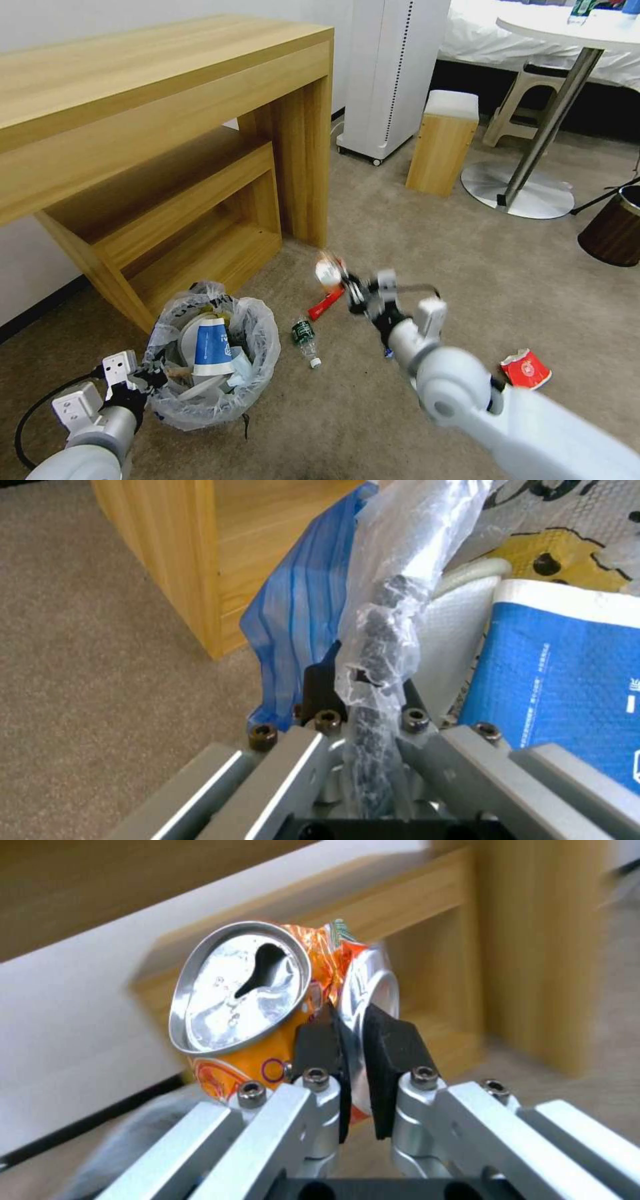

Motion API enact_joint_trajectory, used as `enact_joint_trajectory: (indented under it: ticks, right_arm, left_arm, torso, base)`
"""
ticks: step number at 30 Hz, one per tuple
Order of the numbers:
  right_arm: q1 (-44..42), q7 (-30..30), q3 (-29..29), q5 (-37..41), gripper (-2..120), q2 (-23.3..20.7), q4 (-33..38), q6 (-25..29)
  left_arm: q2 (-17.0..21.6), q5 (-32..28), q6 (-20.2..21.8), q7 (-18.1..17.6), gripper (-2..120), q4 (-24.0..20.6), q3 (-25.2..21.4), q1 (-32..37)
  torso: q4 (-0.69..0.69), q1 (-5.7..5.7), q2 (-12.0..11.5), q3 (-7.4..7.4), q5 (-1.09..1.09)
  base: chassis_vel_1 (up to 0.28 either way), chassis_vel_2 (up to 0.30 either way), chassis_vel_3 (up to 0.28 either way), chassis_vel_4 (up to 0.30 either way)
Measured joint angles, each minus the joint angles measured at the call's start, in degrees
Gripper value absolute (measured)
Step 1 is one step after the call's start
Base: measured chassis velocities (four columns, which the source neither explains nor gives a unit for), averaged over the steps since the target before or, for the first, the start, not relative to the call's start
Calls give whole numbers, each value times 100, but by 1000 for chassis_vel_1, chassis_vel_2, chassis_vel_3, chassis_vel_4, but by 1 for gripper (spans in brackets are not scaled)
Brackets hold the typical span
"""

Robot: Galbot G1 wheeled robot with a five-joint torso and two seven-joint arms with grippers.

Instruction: Pick up the trash bin and place the garbage on the floor into it.

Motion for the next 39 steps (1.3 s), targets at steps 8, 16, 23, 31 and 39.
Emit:
enact_joint_trajectory:
  ticks: [8, 16, 23, 31, 39]
  right_arm:
    - [1193, 460, -1810, 504, 5, 533, -553, -252]
    - [1927, 750, -2835, 874, 5, 1303, -1236, -381]
    - [2185, 902, -3223, 988, 5, 1815, -1304, -461]
    - [2176, 1119, -3453, 1048, 5, 2039, -1613, -621]
    - [2024, 1664, -3553, 1240, 5, 2582, -2103, -1003]
  left_arm:
    - [-67, 20, 52, -20, 0, -139, -6, 48]
    - [-199, 65, 60, -27, 0, -225, -51, 114]
    - [-266, 77, 54, -24, 0, -235, -83, 108]
    - [-271, 78, 40, -22, 0, -225, -86, 109]
    - [-264, 85, 22, -12, 0, -213, -89, 152]
  torso:
    - [-1, 0, 0, 0, 1]
    - [0, 0, 0, 0, 0]
    - [0, 0, 0, 0, 0]
    - [-2, 0, 0, 0, 0]
    - [0, 0, 0, 0, 0]
  base:
    - [0, 0, 0, 0]
    - [0, 0, 0, 0]
    - [0, 0, 0, 0]
    - [0, 0, 0, 0]
    - [0, 0, 0, 0]
